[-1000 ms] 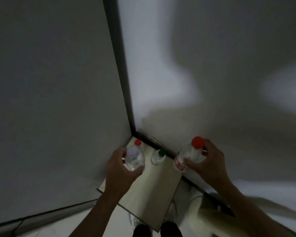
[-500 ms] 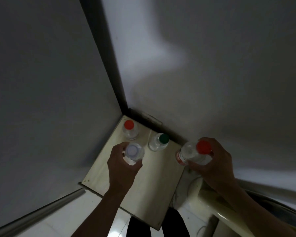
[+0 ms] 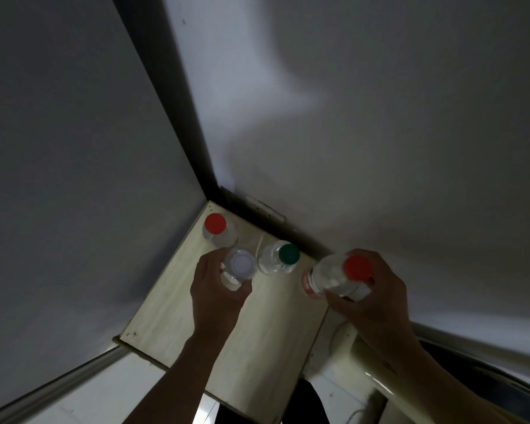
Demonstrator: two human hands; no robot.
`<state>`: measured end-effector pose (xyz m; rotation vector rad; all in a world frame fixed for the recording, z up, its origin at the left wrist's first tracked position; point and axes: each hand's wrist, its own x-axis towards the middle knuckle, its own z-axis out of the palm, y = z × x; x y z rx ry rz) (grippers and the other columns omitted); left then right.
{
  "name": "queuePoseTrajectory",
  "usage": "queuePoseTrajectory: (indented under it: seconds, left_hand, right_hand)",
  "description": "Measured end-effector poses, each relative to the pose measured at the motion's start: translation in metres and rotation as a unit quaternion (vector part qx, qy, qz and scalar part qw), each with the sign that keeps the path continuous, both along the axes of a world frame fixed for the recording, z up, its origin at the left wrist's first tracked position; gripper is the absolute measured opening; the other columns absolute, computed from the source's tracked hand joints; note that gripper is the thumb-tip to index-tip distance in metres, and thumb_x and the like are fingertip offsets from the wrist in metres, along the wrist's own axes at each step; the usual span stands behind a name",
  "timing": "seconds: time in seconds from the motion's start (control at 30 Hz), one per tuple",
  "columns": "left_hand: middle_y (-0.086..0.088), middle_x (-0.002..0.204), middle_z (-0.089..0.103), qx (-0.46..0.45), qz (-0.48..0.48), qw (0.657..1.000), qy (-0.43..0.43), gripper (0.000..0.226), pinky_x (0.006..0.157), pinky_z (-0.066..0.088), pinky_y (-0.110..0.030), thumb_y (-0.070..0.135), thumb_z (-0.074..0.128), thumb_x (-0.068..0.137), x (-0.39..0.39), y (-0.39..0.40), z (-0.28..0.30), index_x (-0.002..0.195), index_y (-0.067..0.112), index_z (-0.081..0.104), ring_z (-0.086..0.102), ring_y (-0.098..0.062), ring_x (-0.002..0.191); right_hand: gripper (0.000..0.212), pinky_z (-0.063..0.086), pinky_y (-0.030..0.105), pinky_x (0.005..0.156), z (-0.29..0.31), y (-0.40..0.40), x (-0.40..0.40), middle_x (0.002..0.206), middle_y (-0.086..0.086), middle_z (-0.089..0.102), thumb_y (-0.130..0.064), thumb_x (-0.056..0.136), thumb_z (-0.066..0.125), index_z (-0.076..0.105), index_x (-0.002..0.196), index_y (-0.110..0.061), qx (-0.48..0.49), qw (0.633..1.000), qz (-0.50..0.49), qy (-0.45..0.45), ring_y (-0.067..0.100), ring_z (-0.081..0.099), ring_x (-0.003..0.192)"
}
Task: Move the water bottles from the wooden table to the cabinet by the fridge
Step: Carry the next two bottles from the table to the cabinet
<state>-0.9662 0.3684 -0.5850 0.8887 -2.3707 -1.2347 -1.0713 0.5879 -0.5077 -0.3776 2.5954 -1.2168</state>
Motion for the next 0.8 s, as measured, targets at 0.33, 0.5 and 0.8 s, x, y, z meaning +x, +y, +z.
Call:
queuePoseTrajectory:
  seconds: [0.33, 0.5, 0.8]
  left_hand:
    - [0.005, 0.116, 0.06, 0.051, 0.02, 0.998, -0.028, 0.064, 0.083, 0.047, -0.015, 0.016, 0.091, 0.064, 0.013, -0.005, 0.002, 0.118, 0.022, 0.056, 0.06, -0.007, 0.099]
    - [0.001, 0.119, 0.061, 0.029, -0.041, 0.99, -0.134, 0.077, 0.085, 0.056, -0.038, 0.023, 0.091, 0.064, 0.03, -0.011, -0.002, 0.13, 0.017, 0.051, 0.06, -0.015, 0.101]
    - [0.005, 0.117, 0.059, 0.017, -0.054, 0.983, -0.172, 0.07, 0.085, 0.056, -0.04, 0.02, 0.087, 0.069, 0.048, -0.016, 0.004, 0.129, 0.015, 0.052, 0.06, -0.013, 0.098]
  right_hand:
    - [0.062, 0.048, 0.004, 0.078, -0.002, 0.004, 0.004, 0.103, -0.007, 0.065, -0.007, 0.057, 0.091, 0.06, 0.11, -0.014, -0.017, 1.0, -0.021, -0.009, -0.002, 0.06, 0.098]
    - [0.06, 0.047, 0.004, 0.075, -0.008, 0.008, 0.006, 0.103, -0.011, 0.065, -0.007, 0.058, 0.091, 0.06, 0.109, -0.017, -0.024, 0.999, -0.036, -0.017, -0.006, 0.06, 0.096]
    - [0.061, 0.051, 0.012, 0.073, -0.034, -0.001, 0.009, 0.102, -0.015, 0.062, -0.011, 0.063, 0.088, 0.055, 0.109, -0.032, -0.012, 0.999, -0.035, -0.028, -0.004, 0.06, 0.095]
